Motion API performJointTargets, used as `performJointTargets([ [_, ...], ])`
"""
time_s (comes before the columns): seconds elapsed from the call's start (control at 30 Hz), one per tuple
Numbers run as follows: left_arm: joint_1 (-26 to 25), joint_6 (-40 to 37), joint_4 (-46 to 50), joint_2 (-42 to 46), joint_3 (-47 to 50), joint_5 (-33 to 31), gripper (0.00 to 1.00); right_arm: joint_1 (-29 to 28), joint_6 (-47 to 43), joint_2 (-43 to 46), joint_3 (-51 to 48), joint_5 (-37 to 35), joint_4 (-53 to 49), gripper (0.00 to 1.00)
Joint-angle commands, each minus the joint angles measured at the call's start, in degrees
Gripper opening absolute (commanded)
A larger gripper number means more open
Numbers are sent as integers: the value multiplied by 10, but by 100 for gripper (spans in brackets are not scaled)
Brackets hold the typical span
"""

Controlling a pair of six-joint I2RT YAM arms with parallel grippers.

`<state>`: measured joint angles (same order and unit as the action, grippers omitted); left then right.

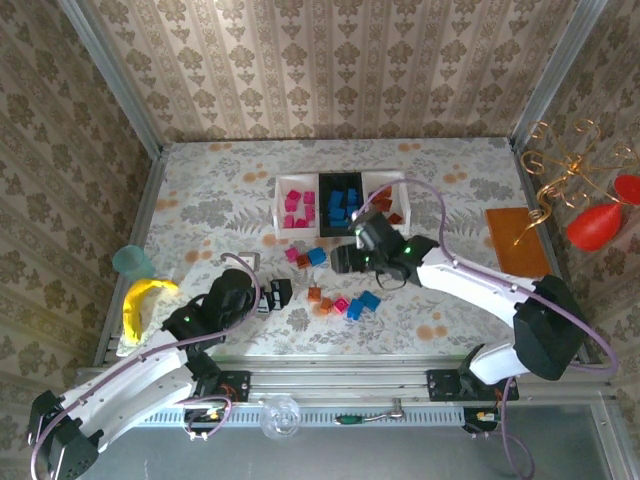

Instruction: Sort the legos into containers by color

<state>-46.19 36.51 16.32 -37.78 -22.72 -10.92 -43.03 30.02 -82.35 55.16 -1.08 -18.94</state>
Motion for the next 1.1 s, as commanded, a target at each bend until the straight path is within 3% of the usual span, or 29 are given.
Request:
performJointTargets([
  [0.0, 1, 3, 8, 10, 5, -18, 100, -54, -17, -1, -22, -41, -17, 72],
  [0.3, 18, 6, 43, 58, 11, -24, 100, -163, -69, -85, -8, -72, 1, 73],
  [0.5, 35, 6, 57, 77, 14, -11, 100, -165, -167, -141, 42, -109, -28, 75],
  [0.63, 41, 7, 59, 83, 16, -4, 100, -166, -231, -169, 72, -87, -46, 77],
  [1.07, 52, 8, 62, 95, 23, 6, 100, -164, -287, -232, 111, -90, -95, 71],
])
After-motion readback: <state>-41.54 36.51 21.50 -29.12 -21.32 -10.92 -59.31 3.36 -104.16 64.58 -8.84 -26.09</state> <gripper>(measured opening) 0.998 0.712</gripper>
